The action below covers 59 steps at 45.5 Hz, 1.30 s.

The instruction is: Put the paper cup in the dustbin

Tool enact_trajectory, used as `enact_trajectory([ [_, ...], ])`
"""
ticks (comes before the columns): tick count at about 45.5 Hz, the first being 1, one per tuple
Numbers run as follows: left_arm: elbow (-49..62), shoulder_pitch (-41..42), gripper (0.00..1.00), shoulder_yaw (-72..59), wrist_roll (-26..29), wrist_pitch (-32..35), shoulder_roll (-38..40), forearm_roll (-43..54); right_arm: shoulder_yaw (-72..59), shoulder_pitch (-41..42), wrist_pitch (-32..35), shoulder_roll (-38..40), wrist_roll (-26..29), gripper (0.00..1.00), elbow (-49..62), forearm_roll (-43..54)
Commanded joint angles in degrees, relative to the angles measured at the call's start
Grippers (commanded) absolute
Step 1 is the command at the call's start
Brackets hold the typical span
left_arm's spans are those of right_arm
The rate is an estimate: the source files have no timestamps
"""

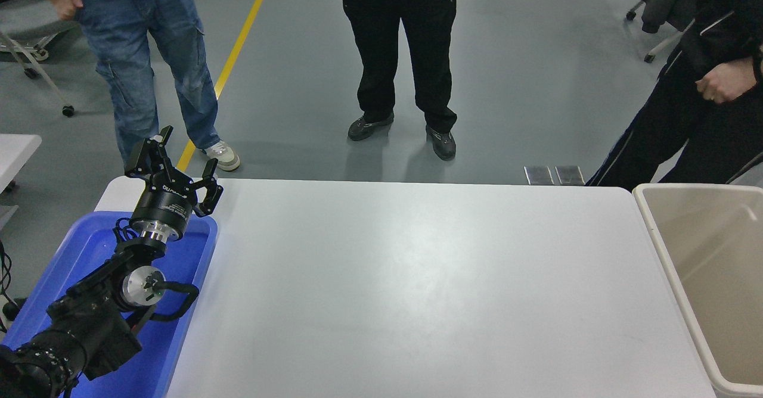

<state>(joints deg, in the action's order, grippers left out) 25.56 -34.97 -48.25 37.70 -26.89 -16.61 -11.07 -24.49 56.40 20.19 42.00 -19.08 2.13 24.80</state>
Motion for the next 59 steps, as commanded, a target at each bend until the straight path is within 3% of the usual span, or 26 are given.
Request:
enact_trajectory([
  [1,0.0,0.0,1.00,0.0,0.0,0.0,0.0,0.0,0.6,-6.3,-6.1,-2.0,9.9,0.00,0.7,-4.0],
  [11,0.0,0.0,1.00,0.0,0.0,0.0,0.0,0.0,4.1,-10.0,-7.4,-4.1,14.8,0.00,0.7,-6.6],
  [37,0.0,0.0,1.00,0.0,0.0,0.0,0.0,0.0,9.9,-18.3,-13.9,-15.8,16.0,0.00,0.7,-6.7],
  [59,0.0,0.0,1.00,0.0,0.0,0.0,0.0,0.0,9.9,-19.2,-15.3,-17.2,16.0,0.00,0.6,-6.8],
])
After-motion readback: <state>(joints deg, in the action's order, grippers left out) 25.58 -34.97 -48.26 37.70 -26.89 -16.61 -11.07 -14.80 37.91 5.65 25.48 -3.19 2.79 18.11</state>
